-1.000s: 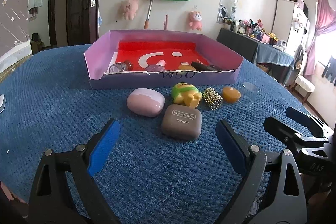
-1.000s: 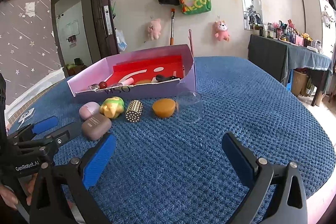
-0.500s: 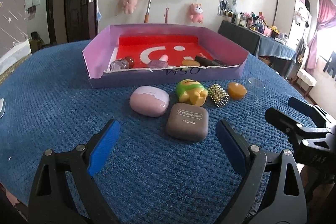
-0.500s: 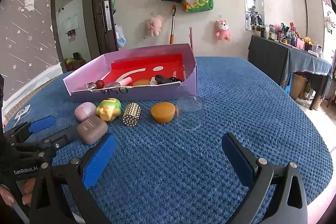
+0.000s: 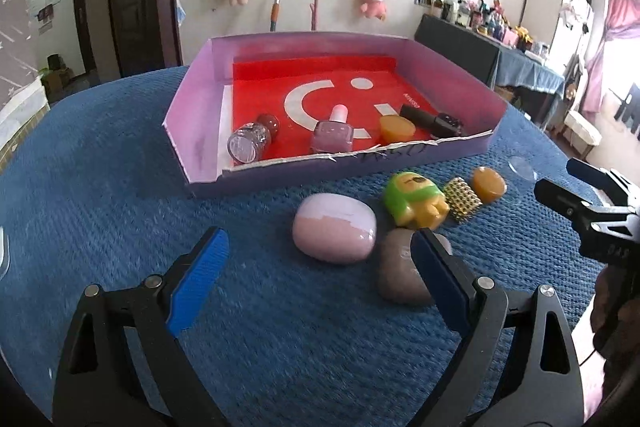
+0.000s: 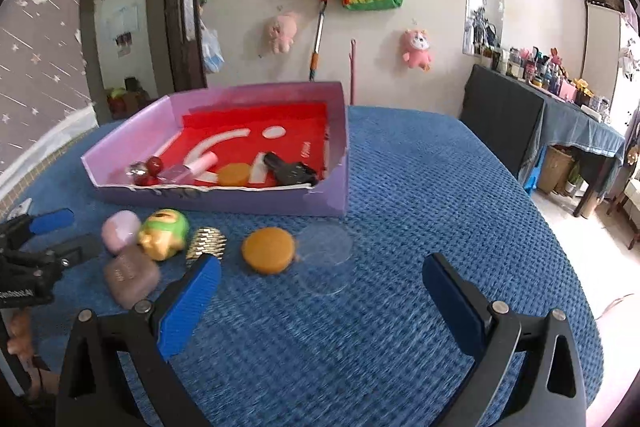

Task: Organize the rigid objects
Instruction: 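Withdraw both tools from the box back over the table, then grasp the clear round lid with the right tool while the left tool grasps the pink earbud case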

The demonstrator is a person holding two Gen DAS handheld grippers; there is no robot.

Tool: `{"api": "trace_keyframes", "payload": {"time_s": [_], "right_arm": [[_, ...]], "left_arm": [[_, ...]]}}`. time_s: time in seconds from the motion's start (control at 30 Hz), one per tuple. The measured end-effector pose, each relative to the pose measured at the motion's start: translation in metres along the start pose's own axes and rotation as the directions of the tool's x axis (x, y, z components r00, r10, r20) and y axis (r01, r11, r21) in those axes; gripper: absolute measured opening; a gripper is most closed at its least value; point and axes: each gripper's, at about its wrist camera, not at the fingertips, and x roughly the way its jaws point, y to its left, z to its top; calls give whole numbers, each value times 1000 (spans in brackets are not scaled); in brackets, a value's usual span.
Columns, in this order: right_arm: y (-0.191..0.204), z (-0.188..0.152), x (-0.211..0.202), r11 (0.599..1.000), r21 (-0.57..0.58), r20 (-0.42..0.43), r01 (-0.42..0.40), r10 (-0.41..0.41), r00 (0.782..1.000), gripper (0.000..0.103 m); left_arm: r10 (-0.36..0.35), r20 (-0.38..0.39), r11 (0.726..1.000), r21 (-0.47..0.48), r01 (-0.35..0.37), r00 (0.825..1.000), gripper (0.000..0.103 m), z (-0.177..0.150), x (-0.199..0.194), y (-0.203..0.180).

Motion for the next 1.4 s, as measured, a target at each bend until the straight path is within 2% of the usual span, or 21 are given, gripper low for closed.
{"api": "trace_keyframes", "payload": {"time_s": [0.2,0.3,0.37,0.47,0.57,0.7,0.8,0.9,0.97,1.03,1.13,1.17,1.4], "right_arm": [[-9,6,23,1000,-5,-95,19,-19,995,102],[-11,5,32,1000,-5,-128,14,-15,992,96],[-14,4,37,1000,3,-147,3,-3,989,96],[-19,4,45,999,35,-177,-27,33,984,89],[-23,6,51,998,57,-203,-30,41,978,89],[-24,9,54,1000,28,-209,0,6,978,87],[-21,8,60,1000,14,-236,-4,7,972,77],[-18,8,62,1000,1,-243,-4,4,970,74],[-16,8,62,1000,-6,-240,-8,6,971,69],[-14,8,61,1000,-13,-235,-9,6,972,62],[-11,8,59,999,-25,-224,-30,24,974,42],[-10,8,59,999,-26,-221,-34,27,975,42],[-12,11,44,999,-16,-174,-44,40,984,42]], "left_arm": [[-18,-54,998,61,22,998,93,7,15,-3],[-11,-80,997,76,17,997,93,9,25,-3],[-20,-81,998,66,26,996,93,11,30,-1],[-18,-91,999,47,22,996,93,14,35,2],[-9,-96,999,52,14,995,93,15,39,3],[-16,-118,999,43,21,993,93,16,45,7],[-32,-140,999,31,37,990,91,17,50,9],[-46,-157,998,26,50,986,89,18,54,10],[-51,-157,998,30,57,986,85,18,54,9],[-59,-155,997,42,66,986,74,18,54,6],[-77,-147,994,65,88,986,55,17,52,0],[-90,-147,992,70,102,985,51,17,52,-2],[-86,-127,994,58,94,988,51,18,45,-2]]}}
